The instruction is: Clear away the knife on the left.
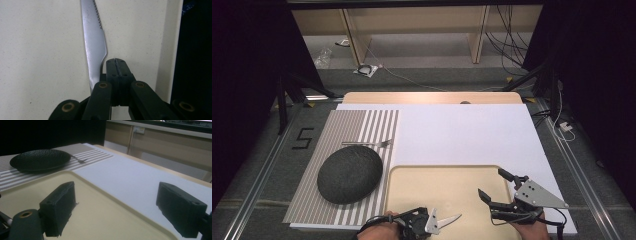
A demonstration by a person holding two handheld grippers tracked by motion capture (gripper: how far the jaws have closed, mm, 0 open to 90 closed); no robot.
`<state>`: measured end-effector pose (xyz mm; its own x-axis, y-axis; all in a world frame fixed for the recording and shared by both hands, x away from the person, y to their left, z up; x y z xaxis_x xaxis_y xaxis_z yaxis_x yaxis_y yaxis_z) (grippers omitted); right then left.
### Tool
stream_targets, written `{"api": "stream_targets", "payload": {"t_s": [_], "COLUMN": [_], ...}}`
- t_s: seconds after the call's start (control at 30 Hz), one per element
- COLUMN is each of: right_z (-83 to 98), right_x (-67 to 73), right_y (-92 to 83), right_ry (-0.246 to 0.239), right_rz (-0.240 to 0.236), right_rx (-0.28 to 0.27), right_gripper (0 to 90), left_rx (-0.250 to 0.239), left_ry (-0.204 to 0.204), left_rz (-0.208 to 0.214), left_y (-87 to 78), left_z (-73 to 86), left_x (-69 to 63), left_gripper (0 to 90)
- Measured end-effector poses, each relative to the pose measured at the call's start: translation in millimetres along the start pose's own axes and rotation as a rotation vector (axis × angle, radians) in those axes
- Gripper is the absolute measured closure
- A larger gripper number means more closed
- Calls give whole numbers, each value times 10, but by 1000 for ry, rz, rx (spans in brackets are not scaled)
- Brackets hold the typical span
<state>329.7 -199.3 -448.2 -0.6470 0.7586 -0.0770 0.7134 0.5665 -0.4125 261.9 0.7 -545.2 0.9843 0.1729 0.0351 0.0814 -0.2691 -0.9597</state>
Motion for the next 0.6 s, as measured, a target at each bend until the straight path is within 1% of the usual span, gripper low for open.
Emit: {"api": "stream_targets", "payload": {"t_s": [0.1, 0.33, 0.53, 0.57, 0.6], "right_z": [-2, 0, 0, 0, -2], "right_x": [0, 2, 4, 4, 5], "right_y": [-1, -2, -2, -2, -2], "right_ry": [0, -1, -2, -3, -3], "right_rz": [0, 0, 1, 1, 0], "right_rx": [-1, 0, 0, 0, -2], "right_gripper": [167, 167, 167, 167, 167], "left_rx": [2, -7, -4, -13, -4], "left_ry": [-8, -22, -32, -43, -35], "left_rz": [-13, -21, -33, -34, -40], "left_y": [-2, -1, -7, -4, -9], "left_z": [11, 22, 51, 49, 61], "left_x": [38, 84, 147, 150, 170], "left_gripper": [893, 893, 892, 893, 893]}}
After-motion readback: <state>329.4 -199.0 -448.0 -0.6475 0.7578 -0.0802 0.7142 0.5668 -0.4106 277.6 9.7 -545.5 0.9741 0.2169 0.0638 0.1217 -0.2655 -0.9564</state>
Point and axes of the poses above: each handheld gripper's, and its own axes: y roughly forward along the jaws, z roughly out of its underside, x roughly to its left, the point moved 9 cm from there along y, roughly forward along the jaws, and after that the axes turned 8 degrees about x, right-handed, at the moved point
